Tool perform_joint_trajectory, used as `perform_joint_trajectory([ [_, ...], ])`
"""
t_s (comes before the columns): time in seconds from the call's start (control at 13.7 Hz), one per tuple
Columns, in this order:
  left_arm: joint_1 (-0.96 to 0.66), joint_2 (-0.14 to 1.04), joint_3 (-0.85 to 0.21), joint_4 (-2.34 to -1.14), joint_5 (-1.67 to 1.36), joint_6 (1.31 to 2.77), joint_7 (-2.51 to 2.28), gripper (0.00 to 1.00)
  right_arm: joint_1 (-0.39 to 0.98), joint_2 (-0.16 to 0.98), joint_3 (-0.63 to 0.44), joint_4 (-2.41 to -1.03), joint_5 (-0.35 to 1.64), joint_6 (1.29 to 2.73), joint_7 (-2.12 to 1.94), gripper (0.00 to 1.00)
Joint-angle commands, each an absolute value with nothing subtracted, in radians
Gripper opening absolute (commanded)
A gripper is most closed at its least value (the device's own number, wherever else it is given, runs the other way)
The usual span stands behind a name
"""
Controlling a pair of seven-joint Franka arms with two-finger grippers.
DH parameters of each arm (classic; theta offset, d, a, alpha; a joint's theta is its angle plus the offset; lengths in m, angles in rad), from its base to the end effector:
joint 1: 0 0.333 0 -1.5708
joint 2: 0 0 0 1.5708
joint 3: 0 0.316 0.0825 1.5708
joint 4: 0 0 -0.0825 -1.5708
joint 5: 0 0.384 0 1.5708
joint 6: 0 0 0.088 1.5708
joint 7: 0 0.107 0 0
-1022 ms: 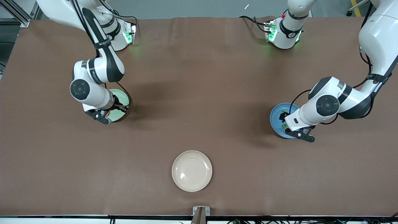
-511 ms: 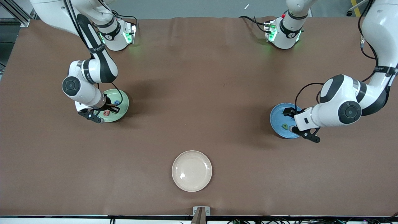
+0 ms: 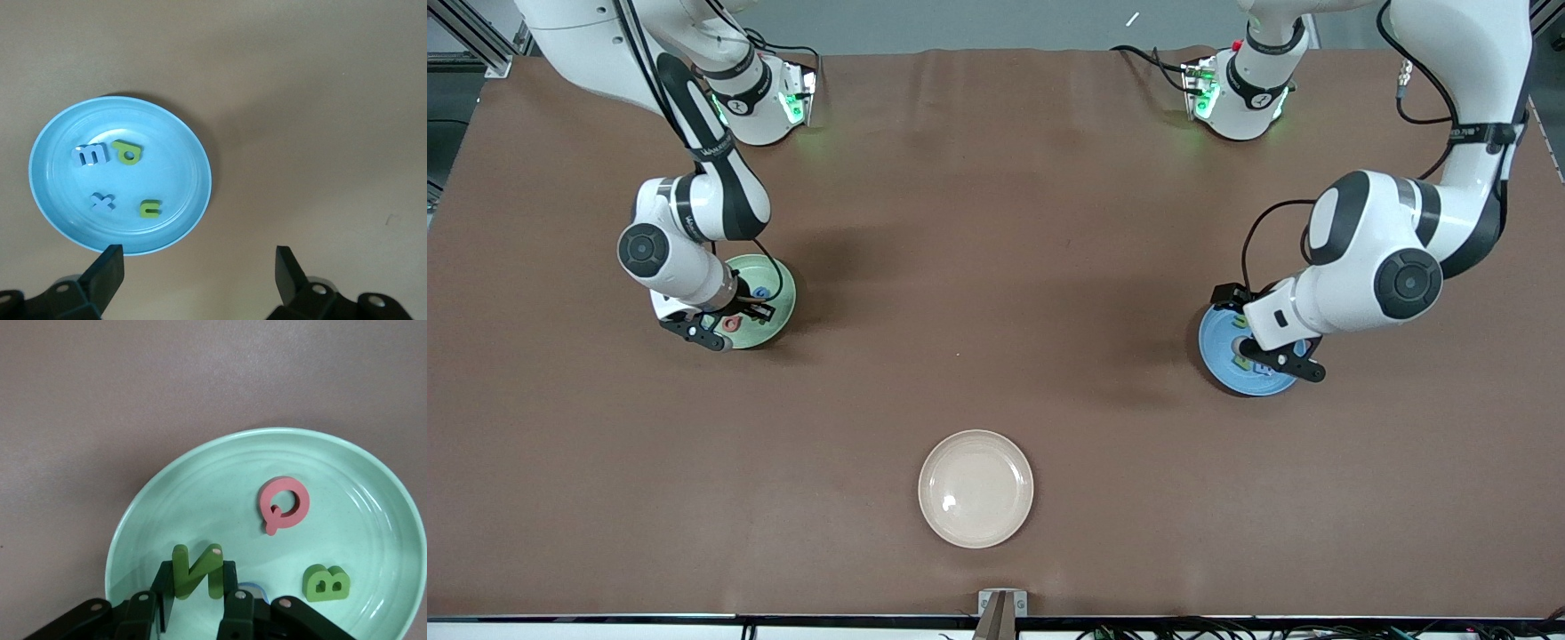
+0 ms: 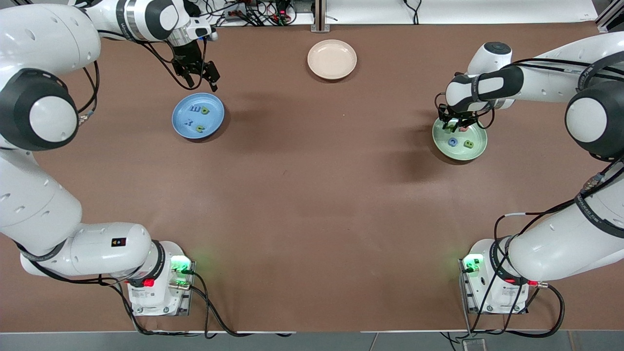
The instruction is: Sort upper and lower case letters into plates
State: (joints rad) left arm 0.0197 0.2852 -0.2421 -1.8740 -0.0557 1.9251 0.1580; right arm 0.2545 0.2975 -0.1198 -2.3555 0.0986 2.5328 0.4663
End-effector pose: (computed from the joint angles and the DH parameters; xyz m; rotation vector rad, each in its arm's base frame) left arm 0.5800 -0.1283 0.3490 2.9641 -0.5292 -0.3483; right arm 0.4953 0.0638 0.1949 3.0512 -0.6386 -0.1813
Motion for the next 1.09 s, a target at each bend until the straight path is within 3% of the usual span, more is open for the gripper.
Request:
perform_joint_trajectory([
  [0.0, 0.011, 0.212, -0.209, -1.924, -0.081, 1.944, 0.177, 1.00, 0.242, 0.298, -0.107, -2.372, 0.091, 2.551, 0.460, 0.10],
  [0.07, 0.014, 0.189, -0.210, -1.924, -0.080, 1.942, 0.157, 1.00, 0.242, 0.298, -0.107, -2.372, 0.091, 2.551, 0.460, 0.21],
  [0.15, 0.015, 0.167, -0.213, -1.921, -0.078, 1.941, 0.115, 1.00, 0.242, 0.298, -0.107, -2.372, 0.091, 2.551, 0.460, 0.55],
  [0.22, 0.020, 0.143, -0.215, -1.919, -0.075, 1.940, 0.071, 1.00, 0.242, 0.298, -0.107, -2.372, 0.092, 2.551, 0.460, 0.96],
  [0.29, 0.034, 0.114, -0.216, -1.914, -0.075, 1.933, 0.049, 1.00, 0.242, 0.298, -0.107, -2.372, 0.092, 2.548, 0.460, 1.00],
  [0.66, 0.090, -0.064, -0.215, -1.908, -0.080, 1.884, 0.051, 1.00, 0.239, 0.269, -0.107, -2.350, 0.092, 2.461, 0.411, 1.00],
  [1.02, 0.097, -0.094, -0.210, -1.794, -0.081, 1.865, 0.006, 1.00, 0.160, 0.215, -0.112, -2.148, 0.091, 2.104, 0.232, 1.00],
])
